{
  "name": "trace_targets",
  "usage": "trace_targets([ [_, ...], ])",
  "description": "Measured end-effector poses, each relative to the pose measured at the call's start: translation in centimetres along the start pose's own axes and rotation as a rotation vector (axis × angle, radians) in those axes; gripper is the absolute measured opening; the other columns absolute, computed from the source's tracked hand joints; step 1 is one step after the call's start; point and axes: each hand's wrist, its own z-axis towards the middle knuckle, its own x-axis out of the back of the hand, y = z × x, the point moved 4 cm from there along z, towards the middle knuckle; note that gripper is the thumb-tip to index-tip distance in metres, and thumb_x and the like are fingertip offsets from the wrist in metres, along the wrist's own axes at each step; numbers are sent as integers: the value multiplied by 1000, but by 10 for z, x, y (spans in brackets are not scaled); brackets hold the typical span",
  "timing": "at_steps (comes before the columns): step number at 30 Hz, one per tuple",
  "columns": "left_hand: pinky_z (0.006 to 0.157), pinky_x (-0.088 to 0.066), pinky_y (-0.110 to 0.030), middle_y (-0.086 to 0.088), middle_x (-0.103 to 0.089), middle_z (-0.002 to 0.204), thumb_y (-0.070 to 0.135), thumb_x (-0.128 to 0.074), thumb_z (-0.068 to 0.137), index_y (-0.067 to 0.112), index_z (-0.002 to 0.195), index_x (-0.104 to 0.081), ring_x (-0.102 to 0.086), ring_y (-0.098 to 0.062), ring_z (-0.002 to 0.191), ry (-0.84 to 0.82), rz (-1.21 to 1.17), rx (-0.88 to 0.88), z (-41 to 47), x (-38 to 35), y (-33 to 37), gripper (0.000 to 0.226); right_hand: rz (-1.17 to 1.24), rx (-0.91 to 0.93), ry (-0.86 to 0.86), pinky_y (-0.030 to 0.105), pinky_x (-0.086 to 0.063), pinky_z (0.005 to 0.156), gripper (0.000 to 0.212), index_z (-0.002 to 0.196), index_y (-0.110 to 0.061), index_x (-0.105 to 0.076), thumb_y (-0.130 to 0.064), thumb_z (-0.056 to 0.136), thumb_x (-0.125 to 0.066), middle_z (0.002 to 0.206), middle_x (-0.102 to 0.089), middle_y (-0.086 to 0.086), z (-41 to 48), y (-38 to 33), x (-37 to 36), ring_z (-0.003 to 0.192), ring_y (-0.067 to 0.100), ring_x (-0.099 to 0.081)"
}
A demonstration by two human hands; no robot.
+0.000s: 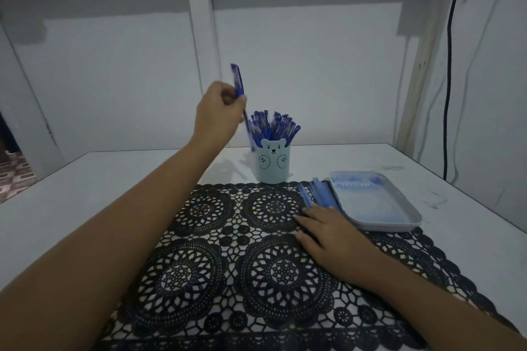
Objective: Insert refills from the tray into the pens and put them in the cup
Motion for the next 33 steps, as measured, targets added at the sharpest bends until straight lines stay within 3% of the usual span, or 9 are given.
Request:
trace_targets([
  [2,77,-55,-42,2,-55,80,10,-57,88,17,83,-46,-62,-17,74,62,-72,4,24,-8,9,14,-1,-3,-5,27,-5,113,84,141,-23,-33,-62,76,2,148,-30,-5,0,1,-1,137,10,-19],
  [5,79,-53,-41,3,-54,82,10,-56,88,16,88,-44,-61,-23,84,73,-10,-52,43,-26,14,13,-8,-12,-11,26,-2,113,93,142,-25,-31,-67,69,10,149,-27,-7,-1,1,-1,138,9,-16],
  [8,74,-53,-36,-1,-55,85,7,-50,90,11,108,-42,-59,-22,78,2,128,-82,41,-46,7,20,-18,-12,-26,25,0,112,99,142,-26,-30,-75,67,13,149,-26,-8,0,1,0,139,9,-15],
  [13,71,-51,-43,-10,-61,80,7,-46,90,26,138,-23,-59,-28,71,-125,436,-232,33,-66,-19,57,-12,-9,-19,24,1,112,89,142,-26,-31,-71,75,9,149,-26,-8,0,0,1,138,8,-15],
  [17,81,-39,-41,-7,-63,98,18,-50,88,21,132,-36,-57,-28,90,-63,750,-374,30,-70,-24,47,-21,6,-7,24,-2,112,89,141,-25,-33,-61,71,8,147,-30,-8,0,0,0,137,9,-18],
  [21,74,-40,-42,-18,-57,103,16,-54,82,9,114,-57,-53,-36,93,20,863,-535,27,-64,-30,33,-15,9,-2,24,-2,112,63,141,-24,-33,-51,88,-12,145,-32,-7,-1,-2,2,136,9,-20],
  [27,75,-39,-40,-18,-53,111,20,-51,85,6,106,-62,-49,-35,100,-68,861,-510,19,-66,-41,28,-6,22,14,26,-3,113,61,140,-22,-34,-50,89,-15,145,-33,-5,-1,-2,2,135,10,-22],
  [31,85,-37,-42,-17,-46,125,20,-50,88,9,119,-57,-43,-33,113,-129,830,-449,11,-65,-40,34,-4,1,12,26,-3,113,49,141,-22,-33,-43,98,-25,147,-31,-5,-3,-1,2,136,10,-20],
  [33,94,-34,-44,-17,-38,137,22,-48,90,13,133,-45,-35,-33,123,-163,834,-394,8,-65,-40,44,-25,-1,13,25,-2,112,47,141,-22,-33,-41,98,-27,147,-30,-5,-2,-2,5,137,10,-19],
])
